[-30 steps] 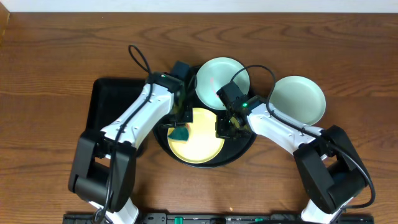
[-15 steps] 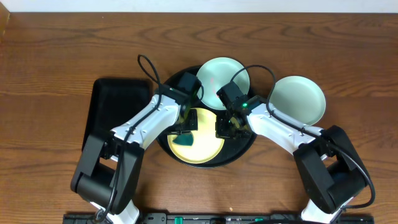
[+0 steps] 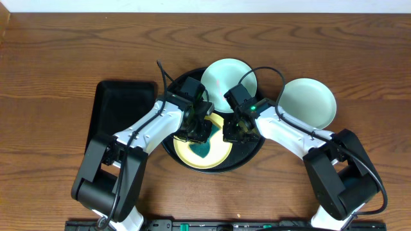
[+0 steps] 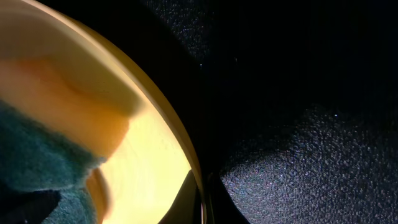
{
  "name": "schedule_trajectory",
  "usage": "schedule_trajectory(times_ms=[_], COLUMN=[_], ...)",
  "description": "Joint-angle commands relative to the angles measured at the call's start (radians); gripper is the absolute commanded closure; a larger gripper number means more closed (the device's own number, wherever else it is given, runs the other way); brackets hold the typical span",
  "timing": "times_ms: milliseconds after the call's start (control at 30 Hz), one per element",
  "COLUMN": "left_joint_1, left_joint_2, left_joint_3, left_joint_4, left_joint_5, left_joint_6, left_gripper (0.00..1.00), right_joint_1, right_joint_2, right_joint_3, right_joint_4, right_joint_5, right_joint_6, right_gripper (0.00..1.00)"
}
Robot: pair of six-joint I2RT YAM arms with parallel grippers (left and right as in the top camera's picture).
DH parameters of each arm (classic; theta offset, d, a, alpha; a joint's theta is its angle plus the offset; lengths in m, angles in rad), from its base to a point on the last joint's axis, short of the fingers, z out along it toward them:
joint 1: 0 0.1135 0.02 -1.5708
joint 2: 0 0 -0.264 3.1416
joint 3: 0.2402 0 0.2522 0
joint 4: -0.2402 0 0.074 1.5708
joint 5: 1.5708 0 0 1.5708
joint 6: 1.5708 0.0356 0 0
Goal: Clean dirty plates on tray and stack at the side
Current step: 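Scrub the yellow plate with the sponge in the left gripper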
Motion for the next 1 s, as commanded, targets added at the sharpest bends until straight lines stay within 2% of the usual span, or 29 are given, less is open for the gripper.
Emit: schedule_trajectory(times_ms=[0, 167, 233, 300, 467, 600, 733, 967], left_joint_1=[-0.007, -0.007, -0.007, -0.008, -0.008, -0.008, -0.009, -0.008], left_joint_2=[0.018, 0.018, 0.018, 0.017, 0.017, 0.017, 0.017, 0.017], left_joint_3=[-0.010, 0.011, 0.023, 0.026, 0.026, 0.026, 0.026, 0.026], left_joint_4=[0.005, -0.129, -0.185, -0.197, -0.183, -0.101, -0.030, 0.045], left_joint_5=[-0.066, -0.496, -0.565, -0.568, -0.440, -0.120, 0.098, 0.065], left_joint_6=[-0.030, -0.442, -0.533, -0.559, -0.536, -0.335, -0.237, -0.241], left_gripper=[0.93, 0.93, 0.93, 0.93, 0.93, 0.92, 0.93, 0.93], right_joint_1=[-0.008, -0.008, -0.008, -0.008, -0.008, -0.008, -0.008, -0.008], right_joint_2=[0.018, 0.018, 0.018, 0.018, 0.018, 0.018, 0.018, 0.018], right_joint_3=[0.018, 0.018, 0.018, 0.017, 0.018, 0.017, 0.018, 0.018], right_joint_4=[0.002, 0.002, 0.002, 0.003, 0.001, 0.002, 0.002, 0.002], right_joint_5=[0.013, 0.013, 0.013, 0.013, 0.013, 0.013, 0.013, 0.013], right_joint_6=[0.017, 0.017, 0.017, 0.017, 0.017, 0.017, 0.017, 0.017], right_gripper=[0.99, 0.99, 0.99, 0.99, 0.99, 0.99, 0.99, 0.99])
